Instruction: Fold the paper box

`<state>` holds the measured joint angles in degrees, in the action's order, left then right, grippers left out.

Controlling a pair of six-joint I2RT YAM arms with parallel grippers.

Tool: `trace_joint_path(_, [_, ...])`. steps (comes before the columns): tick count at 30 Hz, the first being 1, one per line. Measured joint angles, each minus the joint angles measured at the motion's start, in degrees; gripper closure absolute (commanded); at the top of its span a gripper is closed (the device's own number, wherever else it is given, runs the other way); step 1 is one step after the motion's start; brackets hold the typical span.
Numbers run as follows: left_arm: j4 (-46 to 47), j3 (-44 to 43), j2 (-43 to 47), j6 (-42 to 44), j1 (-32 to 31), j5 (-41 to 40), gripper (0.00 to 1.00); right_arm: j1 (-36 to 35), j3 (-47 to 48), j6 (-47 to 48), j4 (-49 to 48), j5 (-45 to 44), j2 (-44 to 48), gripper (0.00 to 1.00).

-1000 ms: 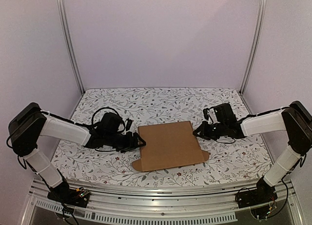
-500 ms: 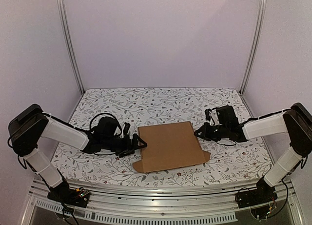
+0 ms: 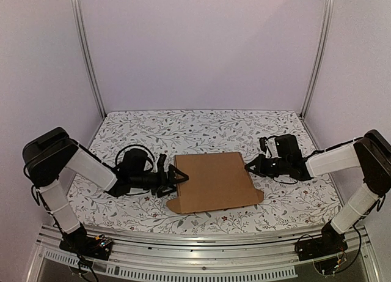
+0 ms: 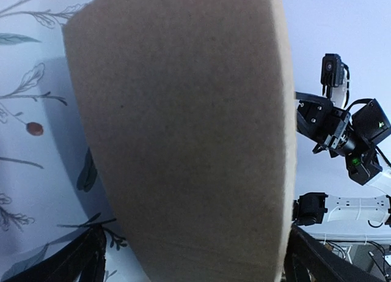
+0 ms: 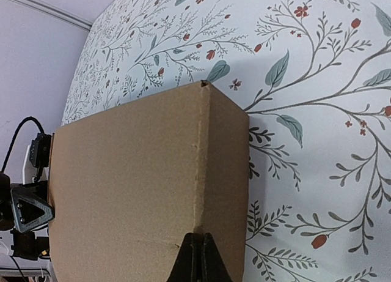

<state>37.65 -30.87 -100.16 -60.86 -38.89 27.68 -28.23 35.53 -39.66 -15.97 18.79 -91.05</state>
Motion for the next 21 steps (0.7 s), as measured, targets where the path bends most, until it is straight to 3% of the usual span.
trace_joint_path(12, [17.25,1.79,-6.75,-9.03,0.59,5.66,0.27,0.39,-0.59,0.26,-0.87,0.5,0.11,1.0])
trace_joint_path(21, [23.39,2.03,-8.22,-14.05,1.42,7.54,0.46,0.92,-0.68,0.33,-0.68,1.14,0.31,1.0])
